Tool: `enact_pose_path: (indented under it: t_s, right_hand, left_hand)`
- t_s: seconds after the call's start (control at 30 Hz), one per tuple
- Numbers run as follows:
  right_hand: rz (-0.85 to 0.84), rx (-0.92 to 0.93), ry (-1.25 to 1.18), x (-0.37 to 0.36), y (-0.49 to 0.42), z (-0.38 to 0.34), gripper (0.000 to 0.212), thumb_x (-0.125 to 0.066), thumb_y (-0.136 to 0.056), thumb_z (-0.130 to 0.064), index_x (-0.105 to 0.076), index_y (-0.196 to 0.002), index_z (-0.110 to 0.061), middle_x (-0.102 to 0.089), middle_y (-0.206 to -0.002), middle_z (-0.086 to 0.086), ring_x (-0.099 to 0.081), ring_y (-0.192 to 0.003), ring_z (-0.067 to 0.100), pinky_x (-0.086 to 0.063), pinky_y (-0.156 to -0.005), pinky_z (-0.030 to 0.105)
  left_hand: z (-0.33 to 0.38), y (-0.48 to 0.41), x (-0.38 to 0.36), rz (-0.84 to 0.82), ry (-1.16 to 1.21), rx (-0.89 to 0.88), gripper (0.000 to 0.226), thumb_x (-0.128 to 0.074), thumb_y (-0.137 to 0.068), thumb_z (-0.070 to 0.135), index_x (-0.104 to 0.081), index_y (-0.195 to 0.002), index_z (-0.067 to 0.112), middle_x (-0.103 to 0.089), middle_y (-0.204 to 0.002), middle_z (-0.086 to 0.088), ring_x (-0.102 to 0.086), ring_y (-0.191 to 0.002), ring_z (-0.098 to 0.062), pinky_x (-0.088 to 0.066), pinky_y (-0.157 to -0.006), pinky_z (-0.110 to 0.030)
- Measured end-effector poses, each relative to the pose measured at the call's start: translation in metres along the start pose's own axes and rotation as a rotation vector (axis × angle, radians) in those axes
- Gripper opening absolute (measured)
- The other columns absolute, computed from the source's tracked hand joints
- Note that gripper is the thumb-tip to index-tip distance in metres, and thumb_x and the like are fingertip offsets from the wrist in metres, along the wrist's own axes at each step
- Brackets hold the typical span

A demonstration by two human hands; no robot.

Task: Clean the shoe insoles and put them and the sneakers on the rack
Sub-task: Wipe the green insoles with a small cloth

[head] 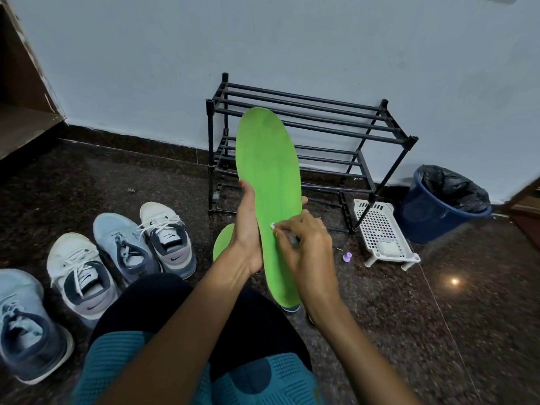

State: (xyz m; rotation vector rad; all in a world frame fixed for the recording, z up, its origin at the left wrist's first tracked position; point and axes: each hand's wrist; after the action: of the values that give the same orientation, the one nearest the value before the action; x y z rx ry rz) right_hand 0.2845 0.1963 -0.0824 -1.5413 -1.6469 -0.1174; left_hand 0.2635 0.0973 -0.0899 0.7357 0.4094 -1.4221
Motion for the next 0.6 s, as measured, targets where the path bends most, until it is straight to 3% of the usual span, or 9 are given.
enact_pose_path:
  t_s: [0.13,0.37,0.47,0.6]
  right_hand:
    - [-0.008,0.051,-0.019,-0.002,0.009,-0.006,0.009,-0.064,-0.074,-0.008,-0.071,-0.078,-0.005,-0.062,-0.075,0.008,-0.051,-0.075,0.016,-0.028,-0.074,-0.002]
    - [0.042,-0.004,0.040,0.004,-0.007,0.000,0.007,-0.065,-0.079,0.001,-0.070,-0.084,-0.001,-0.060,-0.079,0.009,-0.046,-0.077,0.016,-0.028,-0.072,-0.001]
    - [0.013,0.021,0.009,0.002,-0.001,-0.006,0.008,-0.065,-0.078,0.000,-0.071,-0.084,-0.002,-0.061,-0.079,0.009,-0.047,-0.078,0.015,-0.030,-0.073,0.003]
    - [-0.018,0.046,-0.014,0.003,0.005,-0.010,0.008,-0.066,-0.078,-0.001,-0.071,-0.083,-0.004,-0.060,-0.078,0.007,-0.048,-0.078,0.015,-0.029,-0.074,-0.002]
  left_hand:
    - [0.003,0.000,0.000,-0.012,0.030,0.001,0.089,-0.009,-0.087,0.071,-0.063,-0.108,0.004,-0.071,-0.096,-0.014,-0.069,-0.079,-0.022,-0.058,-0.069,-0.030]
    - [0.000,0.003,-0.004,-0.020,-0.013,0.002,0.088,-0.010,-0.089,0.070,-0.069,-0.096,0.006,-0.070,-0.100,-0.017,-0.069,-0.084,-0.024,-0.058,-0.074,-0.031]
    - [0.000,0.002,-0.002,-0.011,-0.014,0.006,0.088,-0.011,-0.088,0.071,-0.066,-0.104,0.005,-0.069,-0.103,-0.018,-0.069,-0.088,-0.026,-0.058,-0.074,-0.033]
    - [0.001,0.001,-0.002,0.003,0.000,0.010,0.090,-0.011,-0.087,0.073,-0.065,-0.108,0.004,-0.068,-0.106,-0.018,-0.068,-0.090,-0.027,-0.055,-0.079,-0.037]
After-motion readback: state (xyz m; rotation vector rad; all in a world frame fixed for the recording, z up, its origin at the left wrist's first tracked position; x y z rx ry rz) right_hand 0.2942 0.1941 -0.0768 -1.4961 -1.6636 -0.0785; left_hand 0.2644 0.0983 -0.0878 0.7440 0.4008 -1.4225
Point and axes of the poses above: each hand's wrist, its own y-axis away from the middle knuckle, its own x-axis out of the back of the hand, z = x × y
